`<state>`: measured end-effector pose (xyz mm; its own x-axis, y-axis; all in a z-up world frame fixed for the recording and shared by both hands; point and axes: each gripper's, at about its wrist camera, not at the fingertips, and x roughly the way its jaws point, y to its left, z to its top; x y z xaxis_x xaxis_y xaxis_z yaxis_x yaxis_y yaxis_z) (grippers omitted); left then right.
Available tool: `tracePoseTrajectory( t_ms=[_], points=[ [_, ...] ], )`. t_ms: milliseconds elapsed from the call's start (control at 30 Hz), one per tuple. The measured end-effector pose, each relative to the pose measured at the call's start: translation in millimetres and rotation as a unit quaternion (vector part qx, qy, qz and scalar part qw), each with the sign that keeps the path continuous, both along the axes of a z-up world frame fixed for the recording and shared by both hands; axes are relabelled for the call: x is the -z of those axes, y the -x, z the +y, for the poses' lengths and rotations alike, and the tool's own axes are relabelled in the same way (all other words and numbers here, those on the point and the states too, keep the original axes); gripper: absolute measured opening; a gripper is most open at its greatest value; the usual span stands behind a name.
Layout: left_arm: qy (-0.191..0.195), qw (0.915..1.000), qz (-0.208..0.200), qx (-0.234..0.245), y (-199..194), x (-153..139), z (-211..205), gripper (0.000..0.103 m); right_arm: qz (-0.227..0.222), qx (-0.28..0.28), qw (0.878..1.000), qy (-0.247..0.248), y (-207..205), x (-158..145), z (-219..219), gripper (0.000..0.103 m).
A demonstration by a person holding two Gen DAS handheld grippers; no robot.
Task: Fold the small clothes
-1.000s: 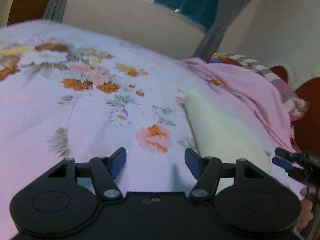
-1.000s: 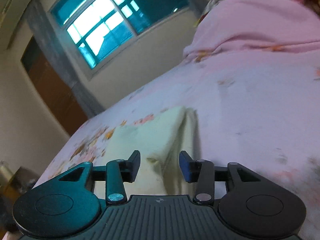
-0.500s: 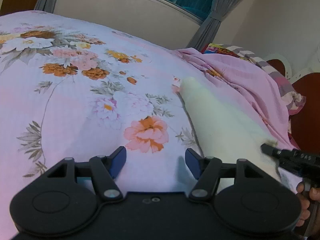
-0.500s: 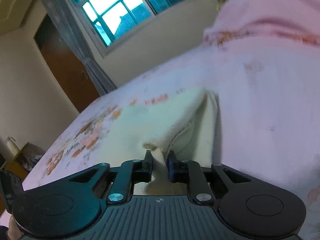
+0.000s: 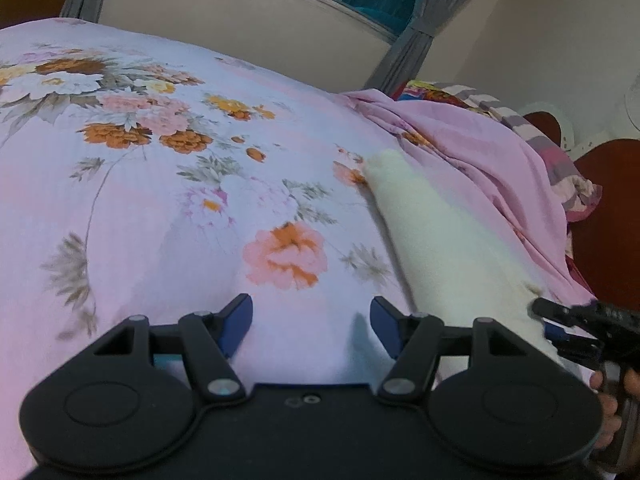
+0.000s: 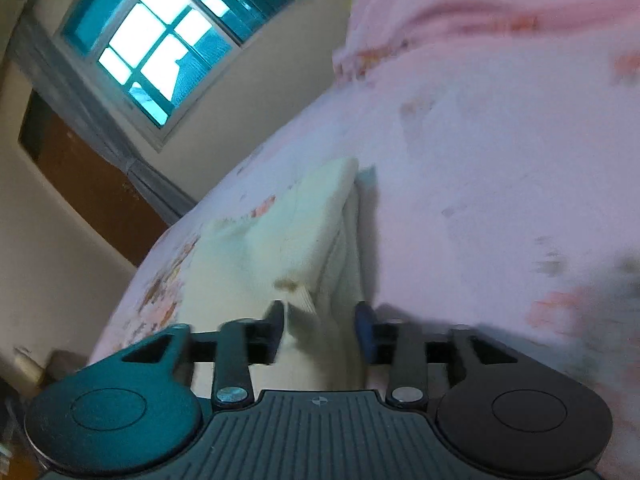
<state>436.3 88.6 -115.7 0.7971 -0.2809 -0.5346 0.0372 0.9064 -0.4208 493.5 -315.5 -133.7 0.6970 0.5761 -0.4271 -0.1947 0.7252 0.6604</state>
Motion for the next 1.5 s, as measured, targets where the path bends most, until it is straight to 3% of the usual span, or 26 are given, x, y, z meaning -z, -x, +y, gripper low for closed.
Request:
tracePoseTrajectory(
  t_ms=[67,133,167,200,233,300,367,433,500,567,600,633,700,767,800,833,867,900,1033,1100,1333,1500],
  points=[
    [0.014,0.9994,-0.023,0.023,14,-7,-12,0.064,-0.036,-0.001,0.999,0.027,26,-7,-2,0.040],
    [0.002,0.9977,-0.047,0.048,26,-11,-31,0.065,-0.068,-0.011,0.997,0.036,49,-8,2,0.040],
    [-0.014,0.9966,-0.045,0.068,28,-8,-44,0.066,-0.055,-0.032,0.996,0.063,54,-4,12,0.040],
    [-0.040,0.9957,-0.020,0.081,24,-3,-56,0.066,-0.020,-0.051,0.993,0.107,49,5,27,0.040],
    [-0.073,0.9935,0.001,0.087,19,2,-66,0.066,-0.016,-0.056,0.991,0.119,47,9,31,0.040],
    [-0.071,0.9937,-0.015,0.086,14,-10,-64,0.064,-0.041,-0.039,0.992,0.113,44,-4,24,0.040],
    [-0.060,0.9939,-0.054,0.075,5,-25,-57,0.064,-0.109,-0.017,0.990,0.091,44,-27,13,0.040],
    [-0.058,0.9950,-0.052,0.063,-24,-34,-59,0.064,-0.131,-0.007,0.987,0.089,23,-39,14,0.040],
    [-0.061,0.9954,-0.046,0.058,-58,-33,-66,0.064,-0.127,-0.025,0.987,0.096,-10,-41,23,0.040],
    [-0.058,0.9966,-0.012,0.058,-92,-19,-71,0.067,-0.104,-0.041,0.986,0.122,-44,-26,36,0.040],
    [-0.047,0.9970,0.001,0.061,-102,-10,-69,0.069,-0.068,-0.048,0.984,0.158,-62,-12,42,0.040],
    [-0.029,0.9980,0.009,0.057,-111,-5,-65,0.069,-0.033,-0.063,0.985,0.159,-78,4,44,0.040],
    [-0.017,0.9986,-0.005,0.050,-119,-16,-62,0.067,-0.034,-0.055,0.991,0.115,-92,-1,35,0.040],
    [-0.037,0.9979,-0.031,0.042,-125,-24,-63,0.066,-0.071,-0.029,0.993,0.091,-91,-12,27,0.040],
    [-0.047,0.9977,-0.016,0.047,-135,-20,-67,0.069,-0.082,-0.029,0.994,0.074,-94,-14,26,0.040],
    [-0.056,0.9969,0.008,0.054,-144,-13,-71,0.069,-0.071,-0.031,0.994,0.078,-97,-11,30,0.040],
    [-0.059,0.9964,0.018,0.058,-149,-6,-72,0.070,-0.026,-0.045,0.992,0.112,-111,1,41,0.042],
    [-0.060,0.9967,0.014,0.053,-147,-6,-72,0.069,-0.001,-0.056,0.991,0.125,-117,10,46,0.044],
    [-0.076,0.9956,0.000,0.054,-116,-24,-73,0.067,-0.019,-0.030,0.998,0.052,-92,-4,24,0.044],
    [-0.103,0.9929,-0.003,0.059,-108,-30,-75,0.067,-0.032,-0.032,0.998,0.053,-78,-10,22,0.044],
    [-0.112,0.9905,-0.010,0.079,-76,-39,-80,0.067,-0.040,-0.062,0.996,0.049,-37,-18,13,0.045],
    [-0.113,0.9896,-0.007,0.088,-68,-36,-82,0.067,-0.026,-0.061,0.997,0.030,-39,-13,6,0.055]
  ],
)
